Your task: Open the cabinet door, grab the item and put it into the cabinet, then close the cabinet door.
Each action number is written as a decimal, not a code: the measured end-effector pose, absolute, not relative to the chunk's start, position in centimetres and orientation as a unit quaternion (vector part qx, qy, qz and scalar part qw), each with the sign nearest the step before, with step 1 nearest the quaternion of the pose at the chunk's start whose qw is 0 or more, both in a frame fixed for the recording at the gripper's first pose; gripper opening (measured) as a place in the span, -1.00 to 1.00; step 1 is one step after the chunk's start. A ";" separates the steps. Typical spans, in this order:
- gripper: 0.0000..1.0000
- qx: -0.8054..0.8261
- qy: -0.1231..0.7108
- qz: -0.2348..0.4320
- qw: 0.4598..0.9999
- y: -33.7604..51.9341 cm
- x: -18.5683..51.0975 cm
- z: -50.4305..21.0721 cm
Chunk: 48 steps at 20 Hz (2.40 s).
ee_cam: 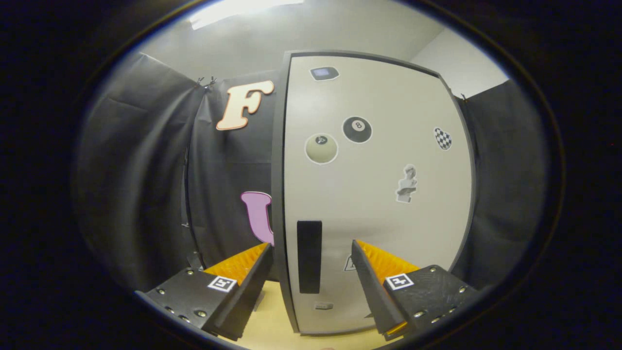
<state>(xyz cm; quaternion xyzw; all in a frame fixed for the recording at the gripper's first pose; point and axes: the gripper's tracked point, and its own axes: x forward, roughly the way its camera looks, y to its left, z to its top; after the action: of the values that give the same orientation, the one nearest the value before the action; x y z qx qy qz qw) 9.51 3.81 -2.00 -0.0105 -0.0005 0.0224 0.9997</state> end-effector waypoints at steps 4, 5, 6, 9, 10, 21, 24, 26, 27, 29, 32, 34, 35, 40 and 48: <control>0.92 -0.020 0.005 0.019 1.000 4.3 11.2 -2.8; 0.91 -0.024 0.006 0.016 1.000 4.3 11.7 -2.9; 0.91 -0.027 0.008 0.014 1.000 4.2 12.0 -3.2; 0.92 -0.032 0.019 0.006 0.999 3.7 13.0 -4.0; 0.92 -0.033 0.023 0.004 0.999 3.6 13.2 -4.2; 0.63 -0.048 0.015 0.021 0.999 4.6 14.7 -4.7; -0.05 -0.058 0.009 -0.004 0.998 3.8 15.1 -4.8; -0.33 -0.062 0.006 -0.002 0.998 4.5 14.6 -4.7; -0.42 -0.054 0.012 -0.004 0.998 4.4 14.8 -5.0; -0.51 -0.048 0.017 0.001 0.999 4.4 14.7 -5.0; -0.80 -0.023 0.024 0.002 0.999 4.3 14.9 -5.0; -0.81 -0.031 0.023 0.001 0.999 4.3 14.7 -5.0; -0.80 -0.031 0.026 0.003 0.999 4.3 14.5 -5.0; -0.80 -0.035 0.033 0.020 0.999 4.3 13.3 -4.9; -0.80 -0.028 0.047 0.065 0.996 2.6 7.4 -4.6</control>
<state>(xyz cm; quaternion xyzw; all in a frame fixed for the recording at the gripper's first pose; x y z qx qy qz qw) 7.37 2.60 -4.57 -0.0276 0.0470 0.0649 0.9964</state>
